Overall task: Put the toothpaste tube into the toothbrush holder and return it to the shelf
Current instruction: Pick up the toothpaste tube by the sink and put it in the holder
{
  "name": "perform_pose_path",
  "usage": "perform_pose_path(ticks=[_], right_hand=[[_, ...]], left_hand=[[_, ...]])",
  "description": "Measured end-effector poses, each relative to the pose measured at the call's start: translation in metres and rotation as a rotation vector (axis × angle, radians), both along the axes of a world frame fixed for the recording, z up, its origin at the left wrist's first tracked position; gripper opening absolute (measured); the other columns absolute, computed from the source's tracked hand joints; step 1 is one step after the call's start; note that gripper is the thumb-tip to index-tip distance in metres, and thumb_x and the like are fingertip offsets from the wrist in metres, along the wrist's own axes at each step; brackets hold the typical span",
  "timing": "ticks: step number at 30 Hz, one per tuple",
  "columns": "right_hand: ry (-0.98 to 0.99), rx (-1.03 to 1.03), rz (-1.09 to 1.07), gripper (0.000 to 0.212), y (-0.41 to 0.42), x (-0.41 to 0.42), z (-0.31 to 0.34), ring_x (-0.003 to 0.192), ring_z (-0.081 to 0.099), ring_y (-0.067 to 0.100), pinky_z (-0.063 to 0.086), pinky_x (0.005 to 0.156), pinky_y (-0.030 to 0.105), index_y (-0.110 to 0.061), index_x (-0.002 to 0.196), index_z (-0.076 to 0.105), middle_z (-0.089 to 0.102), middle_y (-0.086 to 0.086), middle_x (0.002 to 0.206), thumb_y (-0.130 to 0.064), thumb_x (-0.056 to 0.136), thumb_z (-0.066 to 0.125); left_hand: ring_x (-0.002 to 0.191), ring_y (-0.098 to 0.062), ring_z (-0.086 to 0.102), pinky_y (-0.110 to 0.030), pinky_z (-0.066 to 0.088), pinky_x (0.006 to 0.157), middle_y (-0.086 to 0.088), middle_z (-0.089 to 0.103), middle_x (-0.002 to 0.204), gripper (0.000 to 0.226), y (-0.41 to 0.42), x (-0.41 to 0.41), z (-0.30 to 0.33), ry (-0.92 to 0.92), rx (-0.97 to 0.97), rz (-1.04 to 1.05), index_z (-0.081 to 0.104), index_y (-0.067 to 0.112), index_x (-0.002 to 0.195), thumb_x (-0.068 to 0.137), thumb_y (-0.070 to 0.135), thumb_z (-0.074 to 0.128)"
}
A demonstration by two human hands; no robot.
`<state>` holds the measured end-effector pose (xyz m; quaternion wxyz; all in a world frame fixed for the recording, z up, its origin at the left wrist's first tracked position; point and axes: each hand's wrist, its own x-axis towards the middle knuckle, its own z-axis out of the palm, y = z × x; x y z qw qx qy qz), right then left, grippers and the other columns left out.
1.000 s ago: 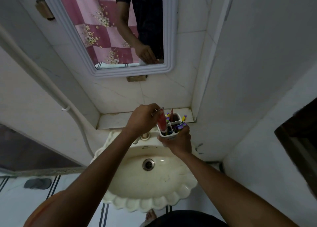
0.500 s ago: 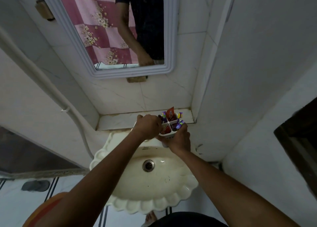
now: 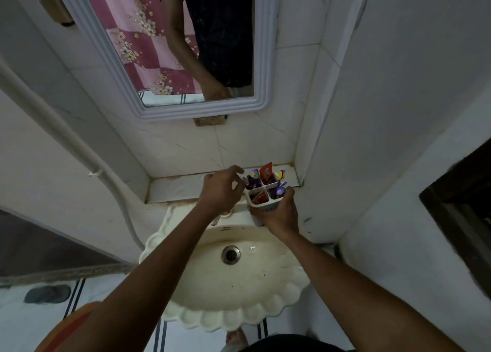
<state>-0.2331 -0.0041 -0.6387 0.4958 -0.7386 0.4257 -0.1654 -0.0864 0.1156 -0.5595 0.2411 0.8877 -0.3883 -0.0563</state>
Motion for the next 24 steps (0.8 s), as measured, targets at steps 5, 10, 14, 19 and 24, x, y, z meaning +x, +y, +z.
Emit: perform_pose_path(ticks=[5, 10, 14, 19, 24], right_hand=[[-0.094, -0.011, -0.062, 0.113, -0.002, 0.005, 0.012, 0.115, 0.069, 0.012, 0.051, 0.079, 0.011, -0.024, 0.147, 0.046, 0.065, -0.015, 0.127, -0.049, 0.058, 0.110], [-0.189, -0.111, -0.152, 0.118, -0.004, 0.008, 0.042, 0.116, 0.070, 0.012, 0.062, 0.093, 0.034, -0.023, 0.147, 0.051, 0.069, -0.012, 0.131, -0.062, 0.049, 0.103], [-0.302, -0.190, -0.194, 0.116, -0.012, 0.012, 0.090, 0.108, 0.066, 0.005, 0.055, 0.086, 0.023, -0.024, 0.145, 0.053, 0.065, -0.018, 0.125, -0.066, 0.048, 0.101], [-0.415, -0.279, -0.173, 0.111, -0.035, 0.014, 0.177, 0.111, 0.069, 0.015, 0.061, 0.089, 0.037, -0.022, 0.139, 0.053, 0.069, -0.008, 0.128, -0.074, 0.052, 0.096], [-0.541, -0.373, -0.121, 0.112, -0.053, 0.001, 0.272, 0.111, 0.070, 0.016, 0.056, 0.077, 0.021, -0.023, 0.136, 0.051, 0.068, -0.005, 0.129, -0.081, 0.050, 0.093]], left_hand=[[0.129, -0.022, 0.068, -0.054, 0.048, 0.114, 0.002, 0.074, 0.137, 0.050, 0.022, 0.013, 0.007, -0.037, -0.111, 0.070, 0.065, 0.020, 0.144, 0.104, 0.050, 0.064], [0.139, -0.024, 0.061, -0.056, 0.045, 0.118, -0.001, 0.067, 0.149, 0.058, 0.029, 0.022, 0.026, -0.063, -0.134, 0.069, 0.061, 0.019, 0.148, 0.103, 0.056, 0.062], [0.139, -0.024, 0.061, -0.055, 0.044, 0.119, -0.002, 0.067, 0.149, 0.058, 0.028, 0.022, 0.061, -0.093, -0.185, 0.060, 0.061, 0.019, 0.148, 0.104, 0.057, 0.061], [0.133, -0.026, 0.065, -0.056, 0.047, 0.115, -0.003, 0.073, 0.139, 0.053, 0.022, 0.012, 0.128, -0.215, -0.333, 0.083, 0.067, 0.018, 0.140, 0.103, 0.055, 0.064], [0.132, -0.027, 0.066, -0.054, 0.050, 0.113, -0.007, 0.071, 0.142, 0.056, 0.012, -0.005, 0.202, -0.327, -0.403, 0.087, 0.064, 0.015, 0.144, 0.104, 0.054, 0.062]])
